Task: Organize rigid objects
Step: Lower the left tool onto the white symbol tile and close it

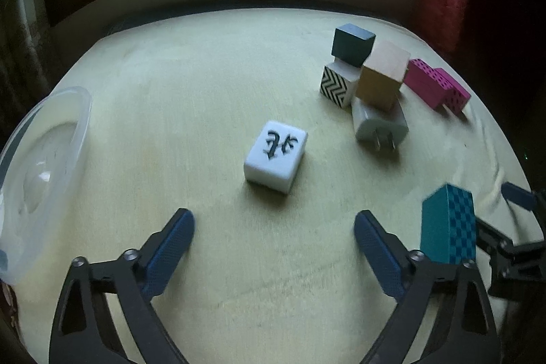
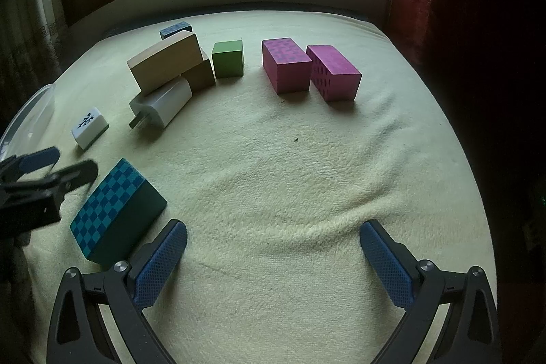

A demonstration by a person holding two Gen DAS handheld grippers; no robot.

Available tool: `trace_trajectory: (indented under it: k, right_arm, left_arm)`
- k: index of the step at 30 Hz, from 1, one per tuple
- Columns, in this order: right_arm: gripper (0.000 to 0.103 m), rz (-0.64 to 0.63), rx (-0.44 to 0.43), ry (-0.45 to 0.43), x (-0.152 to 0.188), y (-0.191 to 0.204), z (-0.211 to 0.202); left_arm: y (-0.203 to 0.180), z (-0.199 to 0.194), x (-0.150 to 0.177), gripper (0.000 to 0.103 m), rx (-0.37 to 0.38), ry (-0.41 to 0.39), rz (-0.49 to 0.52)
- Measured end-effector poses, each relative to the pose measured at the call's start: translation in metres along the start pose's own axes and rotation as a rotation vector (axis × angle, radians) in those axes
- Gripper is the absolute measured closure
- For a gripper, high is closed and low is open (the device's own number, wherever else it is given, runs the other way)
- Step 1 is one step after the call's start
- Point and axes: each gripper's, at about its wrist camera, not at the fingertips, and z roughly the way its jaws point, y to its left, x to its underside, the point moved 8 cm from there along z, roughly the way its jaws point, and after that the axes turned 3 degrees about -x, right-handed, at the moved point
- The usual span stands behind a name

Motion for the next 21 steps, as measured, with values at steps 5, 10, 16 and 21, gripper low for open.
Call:
trace_trajectory:
  k: [5,10,16,21]
  right_arm:
    - [0.000,0.000,0.001,0.000,0.000,0.000,0.000]
    - [0.000,0.001,0.000,0.000,0.000,0.000,0.000]
    - [0.000,-0.004,-0.019,-0.004,-0.002,0.001,0.001]
    - [0.000,-0.052,-0.094,-0.013,-0.004,0.011,0.001]
  left_arm:
    - [-0.002,0.008,-0.015,0.021,-0.004,-0.005,0.001]
    - [-0.003,0.018,-0.031,0.037,-0.003,-0.003,-0.011]
    - [0.000,0.021,-0.039,0.056,-0.001,-0.017,-0.005]
    - [-0.001,0.017,-0.034,0.066,0.019,-0.039,0.007]
